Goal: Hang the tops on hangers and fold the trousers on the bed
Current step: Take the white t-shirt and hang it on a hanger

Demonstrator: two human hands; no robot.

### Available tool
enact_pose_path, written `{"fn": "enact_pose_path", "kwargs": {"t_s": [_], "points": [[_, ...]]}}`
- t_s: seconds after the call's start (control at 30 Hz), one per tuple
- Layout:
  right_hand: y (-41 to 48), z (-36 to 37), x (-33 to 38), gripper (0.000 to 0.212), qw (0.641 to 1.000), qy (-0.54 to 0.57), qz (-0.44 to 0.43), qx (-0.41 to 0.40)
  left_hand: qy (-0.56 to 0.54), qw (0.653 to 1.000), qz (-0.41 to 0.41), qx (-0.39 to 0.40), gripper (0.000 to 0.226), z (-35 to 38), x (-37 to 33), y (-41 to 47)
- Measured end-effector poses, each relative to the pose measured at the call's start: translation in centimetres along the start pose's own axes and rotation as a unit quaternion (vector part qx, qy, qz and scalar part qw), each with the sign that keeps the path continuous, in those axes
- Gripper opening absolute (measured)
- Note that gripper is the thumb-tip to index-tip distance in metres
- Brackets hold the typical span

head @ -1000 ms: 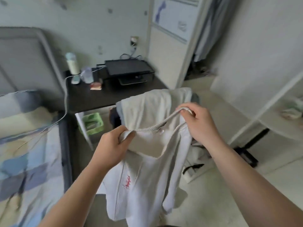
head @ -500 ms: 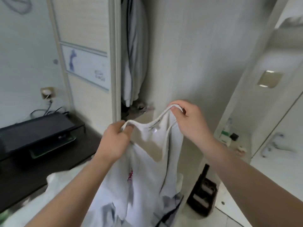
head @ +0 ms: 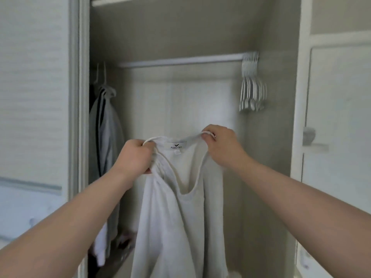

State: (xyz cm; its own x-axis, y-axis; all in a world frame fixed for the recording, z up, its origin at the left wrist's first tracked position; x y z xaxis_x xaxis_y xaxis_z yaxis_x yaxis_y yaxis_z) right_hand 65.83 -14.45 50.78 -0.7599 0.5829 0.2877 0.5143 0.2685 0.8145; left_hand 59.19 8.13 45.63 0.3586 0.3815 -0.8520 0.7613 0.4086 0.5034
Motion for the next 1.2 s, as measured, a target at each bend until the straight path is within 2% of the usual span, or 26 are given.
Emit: {"fn": "enact_pose_path", "kwargs": {"t_s": [0.17,0.37,0.43,0.53,0.67,0.73,1.2], "points": [[9.1,-1.8,-0.3,0.019,0.991,-0.132,0.013,0.007,0.013,0.998,0.056,0.003,0.029,1.2,-5.7,9.1],[16.7,-2.4,-2.4,0.019,0.954,-0.298,0.033,0.013,0.117,0.983,0.134,-0.05,0.036,3.8,-9.9,16.2],[18.4,-2.8,-2.6,0.024,0.917,-0.398,0.014,0.005,0.113,0.984,0.134,-0.042,0.034,5.5,-10.5,17.7],[20.6,-4.8,-3.3,0.037,0.831,-0.554,-0.003,-0.053,0.111,0.983,0.142,-0.036,0.031,8.0,-11.6,19.4],[22.0,-7.8,-6.5,0.045,0.742,-0.66,0.095,-0.065,0.12,0.98,0.156,-0.015,0.035,10.7,-12.3,21.2],[22.2,-8.7,-7.7,0.046,0.721,-0.679,0.119,-0.067,0.125,0.98,0.153,-0.011,0.035,11.3,-12.3,21.7],[23.3,-11.3,-10.0,0.04,0.847,-0.502,0.14,-0.105,0.169,0.972,0.161,-0.006,0.036,11.5,-11.1,22.7]]}}
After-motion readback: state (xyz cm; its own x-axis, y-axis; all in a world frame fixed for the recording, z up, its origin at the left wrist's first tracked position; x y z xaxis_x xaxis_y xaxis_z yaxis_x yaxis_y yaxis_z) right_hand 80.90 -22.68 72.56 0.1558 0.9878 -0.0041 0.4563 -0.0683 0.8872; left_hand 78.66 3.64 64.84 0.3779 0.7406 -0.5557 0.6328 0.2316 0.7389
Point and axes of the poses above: each hand's wrist, its own y-axis towards the middle knuckle, its own z-axis out of the palm, x = y × z, the point moved 8 cm from there along y, towards the middle knuckle, and after that the axes turned 2 degrees about -y, right-handed, at the moved point
